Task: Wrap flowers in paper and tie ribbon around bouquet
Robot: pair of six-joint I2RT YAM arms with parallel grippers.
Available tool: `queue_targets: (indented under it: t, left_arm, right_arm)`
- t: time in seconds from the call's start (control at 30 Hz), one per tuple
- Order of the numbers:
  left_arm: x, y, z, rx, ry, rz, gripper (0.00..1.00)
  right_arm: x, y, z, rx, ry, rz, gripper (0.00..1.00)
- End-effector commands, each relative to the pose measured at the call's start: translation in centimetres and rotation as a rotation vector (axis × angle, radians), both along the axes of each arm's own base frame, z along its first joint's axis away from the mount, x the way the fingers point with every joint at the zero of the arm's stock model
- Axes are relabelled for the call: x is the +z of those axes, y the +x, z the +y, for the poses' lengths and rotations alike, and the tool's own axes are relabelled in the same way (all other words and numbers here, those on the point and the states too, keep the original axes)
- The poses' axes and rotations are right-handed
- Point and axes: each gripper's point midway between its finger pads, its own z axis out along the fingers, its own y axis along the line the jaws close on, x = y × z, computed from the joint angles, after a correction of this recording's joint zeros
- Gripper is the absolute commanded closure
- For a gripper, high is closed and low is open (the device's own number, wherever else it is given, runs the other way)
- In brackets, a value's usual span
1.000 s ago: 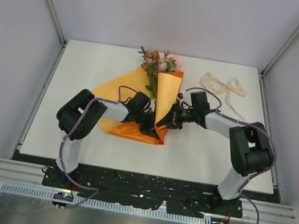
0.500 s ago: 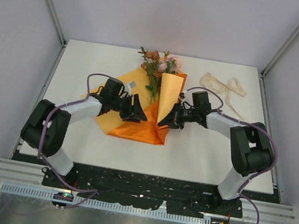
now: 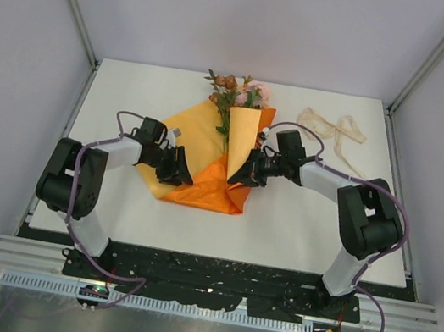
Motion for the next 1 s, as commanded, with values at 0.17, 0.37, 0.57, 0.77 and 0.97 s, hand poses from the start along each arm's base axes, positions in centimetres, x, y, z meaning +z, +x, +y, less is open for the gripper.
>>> queue_targets:
  t: [0.17, 0.37, 0.57, 0.77, 0.97]
  left_arm:
    - [-0.8, 1.0, -0.9, -0.021, -0.041, -0.005, 0.82]
    - [-1.4, 1.5, -1.3, -0.004, -0.061, 0.011, 1.0]
    - [-2.0, 1.5, -1.4, 0.003, -0.059, 0.022, 1.0]
    - [-2.4, 1.6, -1.5, 0.009, -0.051, 0.024, 1.0]
    - [-3.0, 1.5, -1.4, 0.014, -0.039, 0.037, 1.0]
  right_arm:
    - [0.1, 0.9, 3.1, 0.045, 0.011, -0.052, 0.95]
    - [-1.3, 1.2, 4.7, 0.057, 0.009, -0.036, 0.95]
    - [-1.8, 1.2, 7.0, 0.078, 0.022, -0.043, 0.95]
    - [-2.8, 0.7, 8.5, 0.099, 0.017, -0.03, 0.95]
    - [-5.5, 0.4, 8.4, 0.097, -0.011, 0.021, 0.94]
